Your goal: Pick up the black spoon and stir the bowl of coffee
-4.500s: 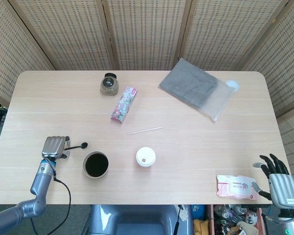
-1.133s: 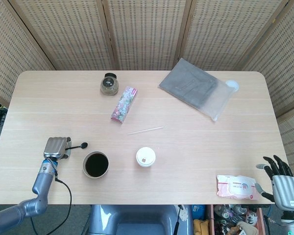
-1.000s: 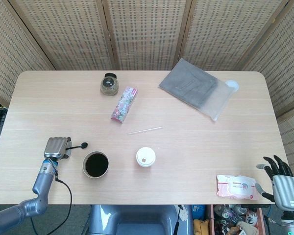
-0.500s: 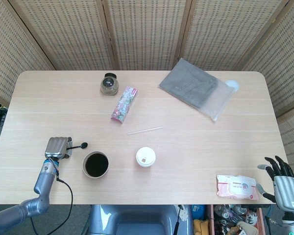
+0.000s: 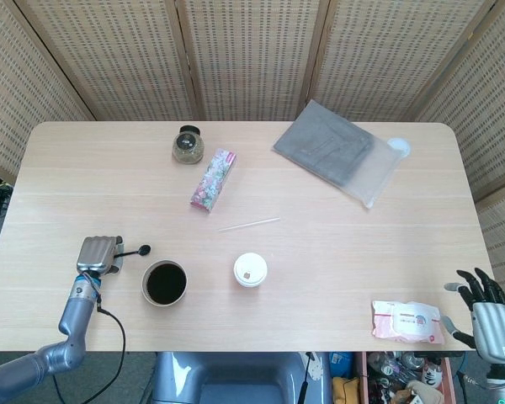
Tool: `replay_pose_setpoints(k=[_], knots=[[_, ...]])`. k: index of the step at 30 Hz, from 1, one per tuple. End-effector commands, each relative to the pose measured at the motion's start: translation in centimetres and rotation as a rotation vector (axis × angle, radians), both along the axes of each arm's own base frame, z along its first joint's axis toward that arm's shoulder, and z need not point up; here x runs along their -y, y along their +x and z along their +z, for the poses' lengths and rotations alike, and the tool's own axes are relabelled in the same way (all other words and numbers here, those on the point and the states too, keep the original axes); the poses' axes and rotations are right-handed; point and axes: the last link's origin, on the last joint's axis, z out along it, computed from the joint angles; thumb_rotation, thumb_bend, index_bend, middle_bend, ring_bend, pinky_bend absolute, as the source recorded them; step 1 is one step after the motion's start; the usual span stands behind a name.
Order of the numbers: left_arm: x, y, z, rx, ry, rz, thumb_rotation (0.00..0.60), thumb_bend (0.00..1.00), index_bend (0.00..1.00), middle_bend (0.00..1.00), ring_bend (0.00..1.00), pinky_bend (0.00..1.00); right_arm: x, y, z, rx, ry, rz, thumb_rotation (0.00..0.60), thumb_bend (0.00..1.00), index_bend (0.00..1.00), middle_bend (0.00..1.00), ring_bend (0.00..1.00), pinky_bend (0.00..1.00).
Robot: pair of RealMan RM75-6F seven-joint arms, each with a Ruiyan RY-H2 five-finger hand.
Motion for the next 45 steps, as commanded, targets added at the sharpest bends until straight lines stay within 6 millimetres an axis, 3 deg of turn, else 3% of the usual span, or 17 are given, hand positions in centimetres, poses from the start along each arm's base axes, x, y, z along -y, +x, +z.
replay_pose_setpoints(k=[1, 22, 29, 45], knots=[[0.0, -0.1, 0.0, -0.001, 0.002, 0.001, 0.600, 0.41, 0.48, 0.79, 0.73, 0.70, 0.0, 0.0, 0.0, 0.001, -0.001, -0.001, 0.600, 0.38, 0.37, 0.28, 0.11, 0.19], [0.3, -0.2, -0.4, 0.005, 0.007, -0.003, 0.600, 0.41, 0.48, 0.79, 0.73, 0.70, -0.1, -0.1, 0.2, 0.000, -0.007, -0.005, 0.600, 0.38, 0.37, 0.28, 0.11, 0.19], [0.5, -0.2, -0.3, 0.004, 0.010, -0.004, 0.600, 0.42, 0.53, 0.79, 0.73, 0.70, -0.1, -0.1, 0.2, 0.002, -0.007, 0.000, 0.600, 0.38, 0.37, 0.28, 0.11, 0.19], [-0.1, 0.4, 3.1, -0.067, 0.063, -0.114, 0.600, 0.42, 0.57, 0.79, 0.73, 0.70, 0.3, 0.2, 0.2, 0.010, -0.010, 0.021, 0.600, 0.38, 0.37, 0.28, 0.11, 0.19]])
